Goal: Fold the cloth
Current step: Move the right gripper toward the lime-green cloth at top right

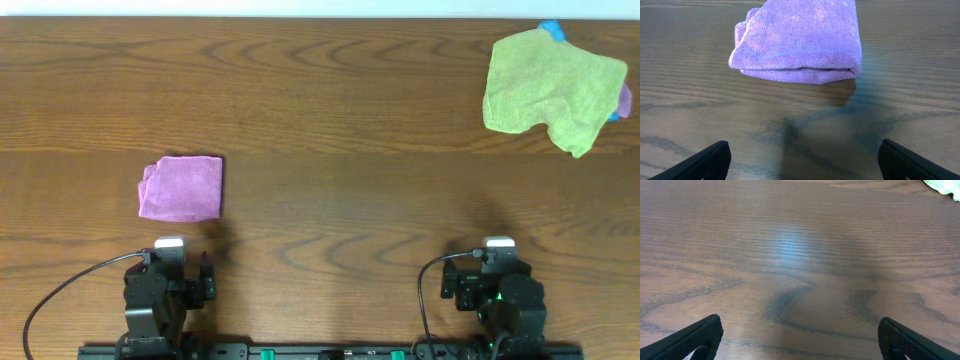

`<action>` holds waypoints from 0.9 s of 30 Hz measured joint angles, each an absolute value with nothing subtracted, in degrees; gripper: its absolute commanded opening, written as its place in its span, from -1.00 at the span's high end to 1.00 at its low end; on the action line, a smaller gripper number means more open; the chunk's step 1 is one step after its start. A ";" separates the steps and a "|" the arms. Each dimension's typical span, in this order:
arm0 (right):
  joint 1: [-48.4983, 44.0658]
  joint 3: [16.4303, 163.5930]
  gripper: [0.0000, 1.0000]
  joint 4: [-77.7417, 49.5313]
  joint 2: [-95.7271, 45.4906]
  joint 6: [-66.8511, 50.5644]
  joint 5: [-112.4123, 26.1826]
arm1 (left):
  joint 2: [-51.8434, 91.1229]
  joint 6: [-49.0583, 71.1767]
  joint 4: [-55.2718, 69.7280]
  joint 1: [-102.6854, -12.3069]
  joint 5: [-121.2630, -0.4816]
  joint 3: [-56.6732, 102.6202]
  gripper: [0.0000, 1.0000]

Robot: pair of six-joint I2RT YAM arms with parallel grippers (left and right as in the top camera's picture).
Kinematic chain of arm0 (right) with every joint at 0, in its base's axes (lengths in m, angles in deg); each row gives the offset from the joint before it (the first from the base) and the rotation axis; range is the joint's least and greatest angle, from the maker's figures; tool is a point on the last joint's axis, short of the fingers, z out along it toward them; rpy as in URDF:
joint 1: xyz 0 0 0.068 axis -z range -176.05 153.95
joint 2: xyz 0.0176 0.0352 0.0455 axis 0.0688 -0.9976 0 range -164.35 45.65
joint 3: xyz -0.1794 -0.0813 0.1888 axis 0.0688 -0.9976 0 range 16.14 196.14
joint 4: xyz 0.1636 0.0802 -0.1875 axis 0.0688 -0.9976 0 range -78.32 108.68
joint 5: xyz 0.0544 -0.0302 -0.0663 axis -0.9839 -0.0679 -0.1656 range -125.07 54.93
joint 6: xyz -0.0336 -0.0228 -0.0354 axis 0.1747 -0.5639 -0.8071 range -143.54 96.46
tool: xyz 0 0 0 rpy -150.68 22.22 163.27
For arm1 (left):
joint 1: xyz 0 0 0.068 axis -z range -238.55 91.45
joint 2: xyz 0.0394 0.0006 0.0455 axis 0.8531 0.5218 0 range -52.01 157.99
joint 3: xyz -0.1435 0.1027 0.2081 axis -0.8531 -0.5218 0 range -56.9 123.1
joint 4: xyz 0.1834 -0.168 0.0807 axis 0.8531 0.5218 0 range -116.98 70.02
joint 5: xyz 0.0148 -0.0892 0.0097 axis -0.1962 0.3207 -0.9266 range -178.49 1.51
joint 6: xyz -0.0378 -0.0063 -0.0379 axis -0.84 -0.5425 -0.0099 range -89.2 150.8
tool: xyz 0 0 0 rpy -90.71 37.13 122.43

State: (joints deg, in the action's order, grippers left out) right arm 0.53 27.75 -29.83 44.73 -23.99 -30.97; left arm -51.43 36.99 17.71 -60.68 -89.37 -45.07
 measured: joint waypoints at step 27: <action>4.55 42.20 -0.98 -22.29 23.37 -17.61 -24.72 | -51.43 36.99 17.64 -60.68 -89.37 -45.22 -0.91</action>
State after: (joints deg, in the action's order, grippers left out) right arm 4.55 42.20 -22.29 23.37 -17.61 -24.72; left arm -51.43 36.99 17.64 -60.68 -89.37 -45.22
